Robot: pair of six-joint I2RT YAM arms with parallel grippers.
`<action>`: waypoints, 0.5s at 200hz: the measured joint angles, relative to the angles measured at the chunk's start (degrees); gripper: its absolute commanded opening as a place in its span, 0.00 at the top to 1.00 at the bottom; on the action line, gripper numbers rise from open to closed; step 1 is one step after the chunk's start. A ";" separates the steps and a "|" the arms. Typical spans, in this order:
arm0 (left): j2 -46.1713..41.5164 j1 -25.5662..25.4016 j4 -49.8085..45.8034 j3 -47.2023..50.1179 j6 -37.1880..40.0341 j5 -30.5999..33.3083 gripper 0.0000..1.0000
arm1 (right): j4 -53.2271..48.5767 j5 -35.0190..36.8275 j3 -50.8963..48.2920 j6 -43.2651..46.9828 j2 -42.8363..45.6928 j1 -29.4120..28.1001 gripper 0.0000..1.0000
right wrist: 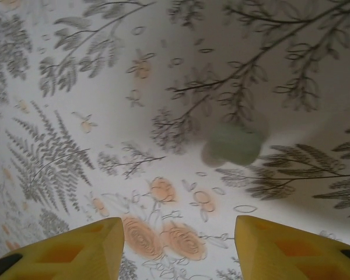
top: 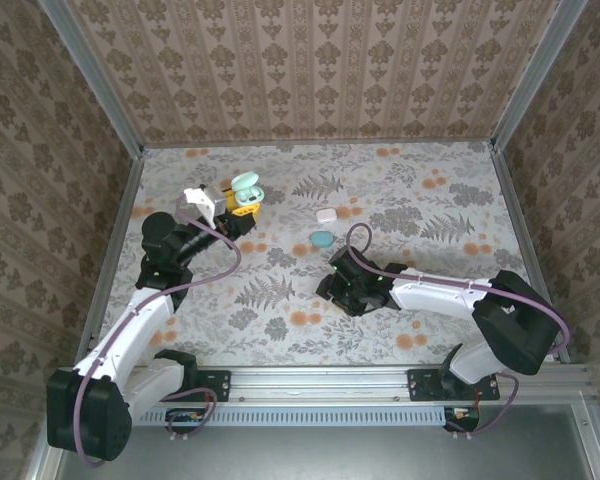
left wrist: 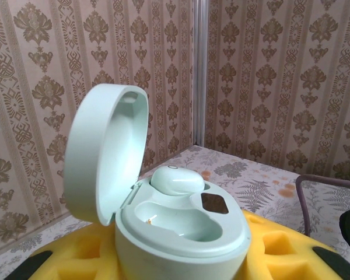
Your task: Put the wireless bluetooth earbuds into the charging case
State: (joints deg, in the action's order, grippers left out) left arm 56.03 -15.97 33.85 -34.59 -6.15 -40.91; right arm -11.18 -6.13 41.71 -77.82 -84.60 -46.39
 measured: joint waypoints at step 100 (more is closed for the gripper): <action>1.46 0.00 0.00 -0.48 -0.02 -0.17 0.74 | 2.21 2.97 -0.20 -3.37 -2.56 1.14 0.45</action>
State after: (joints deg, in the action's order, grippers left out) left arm 57.49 -15.97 33.85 -35.07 -6.17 -41.08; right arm -8.97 -3.16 41.52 -81.19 -87.15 -45.25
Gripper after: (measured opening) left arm 0.355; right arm 0.553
